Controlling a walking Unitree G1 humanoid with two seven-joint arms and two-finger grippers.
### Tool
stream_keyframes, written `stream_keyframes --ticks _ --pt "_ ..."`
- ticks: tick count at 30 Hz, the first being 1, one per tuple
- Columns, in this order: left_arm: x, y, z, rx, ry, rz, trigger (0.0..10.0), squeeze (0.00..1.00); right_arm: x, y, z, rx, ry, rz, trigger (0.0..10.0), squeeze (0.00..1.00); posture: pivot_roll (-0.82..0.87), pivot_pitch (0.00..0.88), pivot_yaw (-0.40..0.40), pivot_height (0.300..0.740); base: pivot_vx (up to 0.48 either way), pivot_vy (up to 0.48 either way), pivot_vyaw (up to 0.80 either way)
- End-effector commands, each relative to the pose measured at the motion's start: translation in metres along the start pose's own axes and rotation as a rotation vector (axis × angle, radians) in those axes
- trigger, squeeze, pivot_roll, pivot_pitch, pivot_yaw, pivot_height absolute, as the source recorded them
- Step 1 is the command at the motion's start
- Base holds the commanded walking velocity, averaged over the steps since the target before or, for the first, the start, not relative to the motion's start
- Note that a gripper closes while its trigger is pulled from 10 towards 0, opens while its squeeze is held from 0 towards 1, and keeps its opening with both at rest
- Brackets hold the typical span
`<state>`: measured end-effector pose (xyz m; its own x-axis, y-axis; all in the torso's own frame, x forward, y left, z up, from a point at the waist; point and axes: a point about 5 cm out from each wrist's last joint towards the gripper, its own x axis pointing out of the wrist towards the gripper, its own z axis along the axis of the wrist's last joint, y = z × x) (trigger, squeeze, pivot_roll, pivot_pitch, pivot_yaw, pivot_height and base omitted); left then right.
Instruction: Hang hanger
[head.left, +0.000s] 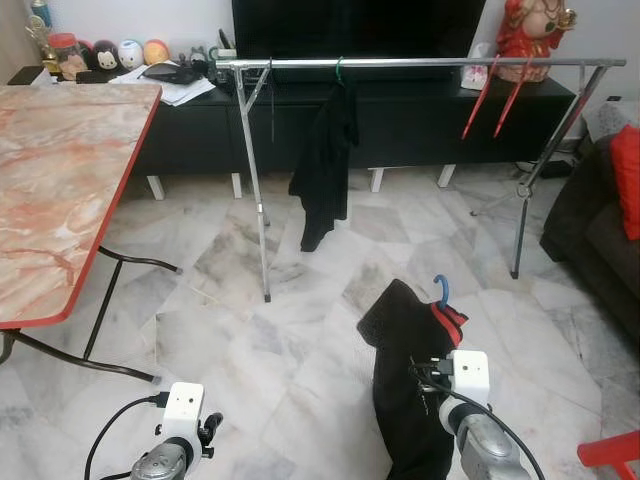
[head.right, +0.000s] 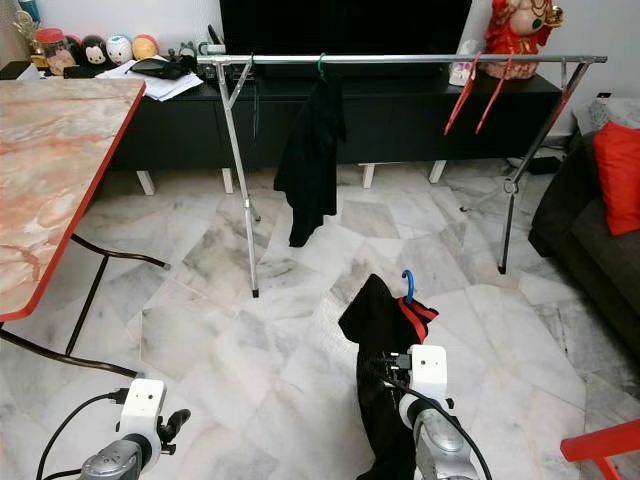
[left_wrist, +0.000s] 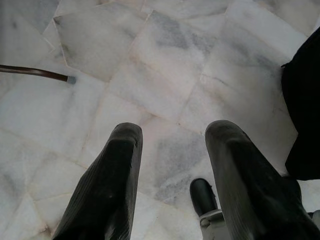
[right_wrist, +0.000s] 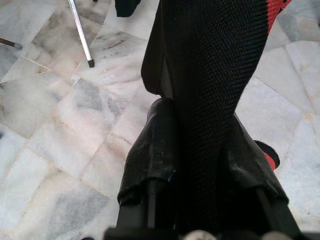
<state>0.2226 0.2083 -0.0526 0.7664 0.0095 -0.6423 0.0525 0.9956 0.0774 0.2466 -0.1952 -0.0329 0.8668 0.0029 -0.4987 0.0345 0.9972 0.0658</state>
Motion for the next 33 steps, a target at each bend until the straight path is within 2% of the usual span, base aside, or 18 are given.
stream_keyframes --ticks 1,33 --pt "0.0008 -0.0017 0.0033 0.018 -0.015 -0.017 10.0 0.0 0.0031 -0.0042 0.0123 0.0 -0.052 -0.016 10.0 0.0 -0.04 0.0 -0.031 0.74 -0.247 0.0 0.0" --pt "0.0022 -0.0024 0.0109 0.013 -0.046 -0.024 10.0 0.0 0.004 -0.0008 0.0193 0.016 -0.11 -0.019 10.0 0.0 -0.03 0.0 -0.026 0.74 -0.305 0.0 0.0"
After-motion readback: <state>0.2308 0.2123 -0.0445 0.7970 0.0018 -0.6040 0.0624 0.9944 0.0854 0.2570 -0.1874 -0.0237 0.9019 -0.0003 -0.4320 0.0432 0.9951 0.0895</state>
